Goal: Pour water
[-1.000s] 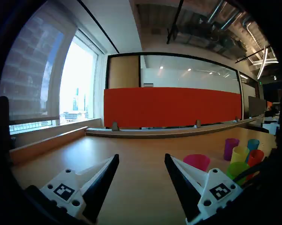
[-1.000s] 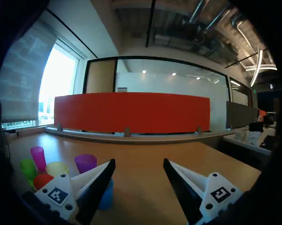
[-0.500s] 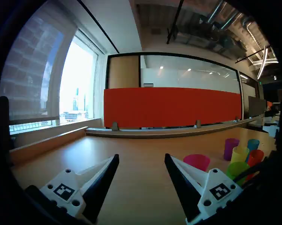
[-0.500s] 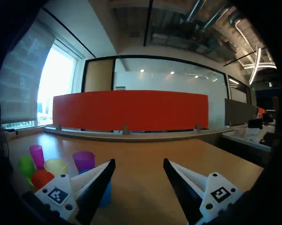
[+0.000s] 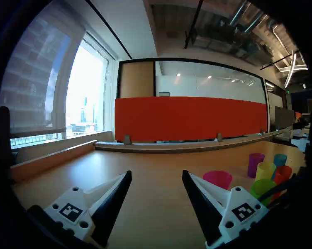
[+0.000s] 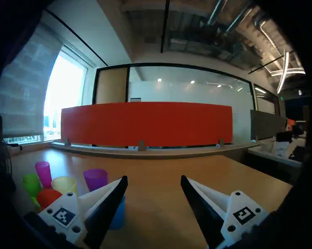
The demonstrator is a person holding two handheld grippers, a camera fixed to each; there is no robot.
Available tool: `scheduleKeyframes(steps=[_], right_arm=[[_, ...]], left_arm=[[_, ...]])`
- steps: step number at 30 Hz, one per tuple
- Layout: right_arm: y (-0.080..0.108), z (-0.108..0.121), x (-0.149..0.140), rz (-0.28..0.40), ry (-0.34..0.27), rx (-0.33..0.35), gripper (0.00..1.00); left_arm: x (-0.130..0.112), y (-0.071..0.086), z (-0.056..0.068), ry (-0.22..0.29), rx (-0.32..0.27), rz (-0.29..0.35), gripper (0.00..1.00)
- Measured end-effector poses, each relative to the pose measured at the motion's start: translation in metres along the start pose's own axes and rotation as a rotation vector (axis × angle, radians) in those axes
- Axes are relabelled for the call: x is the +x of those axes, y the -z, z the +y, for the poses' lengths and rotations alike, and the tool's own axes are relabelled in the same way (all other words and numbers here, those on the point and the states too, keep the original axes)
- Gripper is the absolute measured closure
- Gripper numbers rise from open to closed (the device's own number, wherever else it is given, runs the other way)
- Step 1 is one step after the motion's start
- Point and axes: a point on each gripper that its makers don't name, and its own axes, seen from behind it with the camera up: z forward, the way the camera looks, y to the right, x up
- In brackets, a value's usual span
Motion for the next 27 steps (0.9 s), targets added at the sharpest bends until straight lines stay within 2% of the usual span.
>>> scheduleKeyframes(steps=[27], right_arm=[[0.0018, 0.0035, -0.0007, 0.001, 0.000, -0.003, 0.01]], left_arm=[[-0.0004, 0.0005, -0.0004, 0.000, 0.000, 0.000, 0.10]])
